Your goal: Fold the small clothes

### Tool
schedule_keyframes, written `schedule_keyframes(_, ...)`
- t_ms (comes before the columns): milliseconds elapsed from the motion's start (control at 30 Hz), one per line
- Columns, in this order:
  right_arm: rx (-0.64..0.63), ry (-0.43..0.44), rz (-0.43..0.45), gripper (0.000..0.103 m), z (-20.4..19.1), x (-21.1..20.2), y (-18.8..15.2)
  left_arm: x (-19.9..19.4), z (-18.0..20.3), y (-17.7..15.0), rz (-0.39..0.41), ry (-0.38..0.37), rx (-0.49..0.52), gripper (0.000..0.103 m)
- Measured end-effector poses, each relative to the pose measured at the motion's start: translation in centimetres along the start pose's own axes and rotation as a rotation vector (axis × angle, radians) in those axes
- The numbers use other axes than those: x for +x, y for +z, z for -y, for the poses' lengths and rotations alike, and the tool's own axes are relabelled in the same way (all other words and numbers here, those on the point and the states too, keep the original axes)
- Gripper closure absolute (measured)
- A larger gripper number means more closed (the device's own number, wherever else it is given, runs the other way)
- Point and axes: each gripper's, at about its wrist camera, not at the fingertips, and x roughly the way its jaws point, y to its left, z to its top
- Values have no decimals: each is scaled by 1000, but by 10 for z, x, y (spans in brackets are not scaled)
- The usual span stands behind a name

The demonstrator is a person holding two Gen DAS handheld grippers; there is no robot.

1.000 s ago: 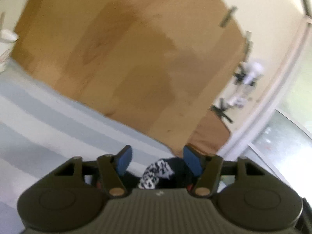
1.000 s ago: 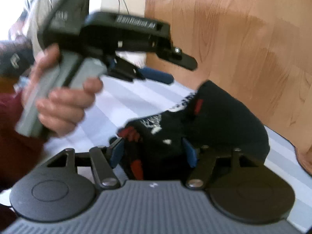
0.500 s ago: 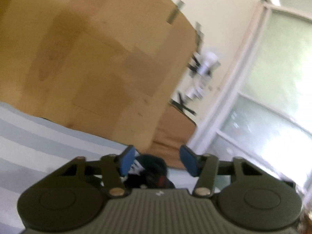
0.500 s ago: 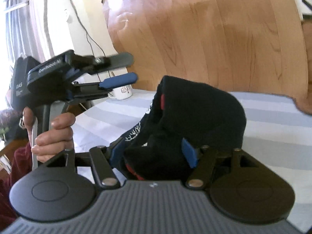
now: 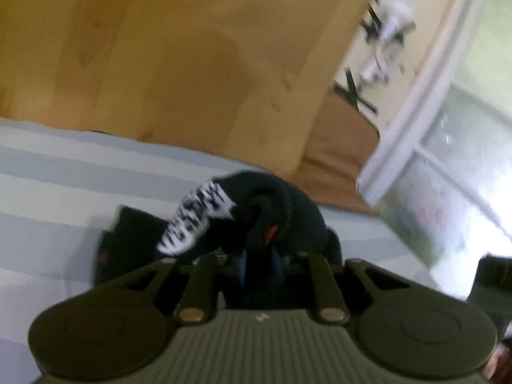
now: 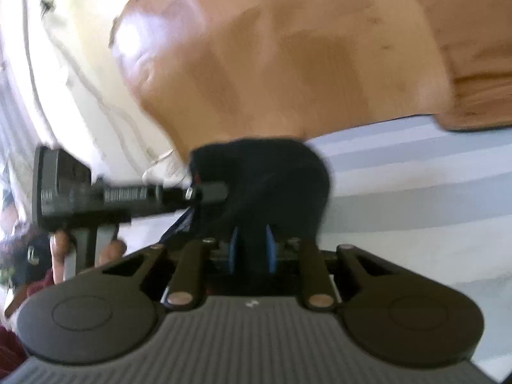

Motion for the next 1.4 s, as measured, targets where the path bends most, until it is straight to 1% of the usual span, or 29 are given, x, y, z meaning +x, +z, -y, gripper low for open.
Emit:
schedule_keyframes(67,-82,29,-47,81,-25,18,3,-22,-16,9,69,-14,-60,89)
schedule_keyframes(133,-163,12,-115,83,-48,44,4,-30,-36,13,93,-7,-131,89)
schedule_keyframes(167,-161,8,-150,86,-50,57,3,-27,-48,13,80,8,-178,89)
schedule_keyframes(200,-135,12,-178,92,-48,69,2,-20,-60,12,51,24,-231,89)
schedule_keyframes(233,-101,18,-187,96,-44,76,-1,-14,-68,12,24,44,-265,89)
schedule_keyframes(267,-69,28,-181,97,-40,77,-2,-9,-74,11,4,58,-287,89)
schedule_keyframes(300,-55,39,-178,97,-38,76,-1,-6,-78,10,-8,51,-303,89)
schedule_keyframes(367,-57,54,-177,96,-39,68,0,-5,-78,10,-12,56,-301,89)
schedule_keyframes(400,-52,68,-179,91,-39,61,2,-5,-77,9,-12,65,-293,89)
schedule_keyframes(433,-41,88,-171,90,-40,53,8,-5,-75,9,-11,72,-287,89)
schedule_keyframes(500,-31,105,-88,90,-41,35,30,-3,-71,12,-12,76,-284,89)
schedule_keyframes(533,-34,95,-45,90,-41,28,42,-3,-71,12,-13,76,-284,88)
schedule_keyframes(600,-51,42,19,88,-42,24,64,-1,-68,12,-13,77,-283,88)
schedule_keyframes(667,-42,5,37,85,-38,39,80,-1,-68,12,-13,80,-278,88)
schedule_keyframes(700,-39,4,13,77,-33,54,81,-1,-67,12,-12,81,-276,88)
schedule_keyframes(767,-89,-35,-98,77,-23,95,70,-2,-70,11,-16,92,-277,89)
schedule_keyframes(800,-93,-19,-107,77,-17,108,61,-1,-72,11,-20,96,-283,89)
schedule_keyframes(833,-65,16,-69,77,-11,109,56,-1,-74,11,-21,96,-291,89)
schedule_keyframes(867,-35,14,-68,77,-11,111,58,-2,-76,11,-23,87,-301,89)
schedule_keyframes(967,-93,-16,-79,77,-21,109,58,-1,-76,12,-28,88,-296,87)
schedule_keyframes(1033,-65,-22,-68,76,-22,101,57,-1,-75,11,-27,89,-286,86)
schedule_keyframes(1067,-47,-18,-56,69,-26,94,56,-1,-76,11,-27,86,-287,86)
schedule_keyframes(1100,-46,-6,-44,58,-32,87,53,-2,-77,10,-27,82,-293,86)
schedule_keyframes(1133,-81,23,-33,54,-40,80,48,-1,-78,10,-27,79,-298,86)
schedule_keyframes(1167,-135,52,-57,53,-45,90,41,-1,-79,10,-27,78,-300,86)
schedule_keyframes(1200,-167,38,-108,53,-46,102,32,0,-79,10,-30,80,-299,86)
schedule_keyframes(1267,-221,-3,-92,53,-52,111,21,-1,-77,12,-26,89,-292,85)
schedule_keyframes(1333,-219,-31,-104,53,-58,113,23,-11,-75,14,4,78,-295,84)
schedule_keyframes(1400,-234,-50,-95,53,-61,111,19,-37,-69,19,115,32,-307,84)
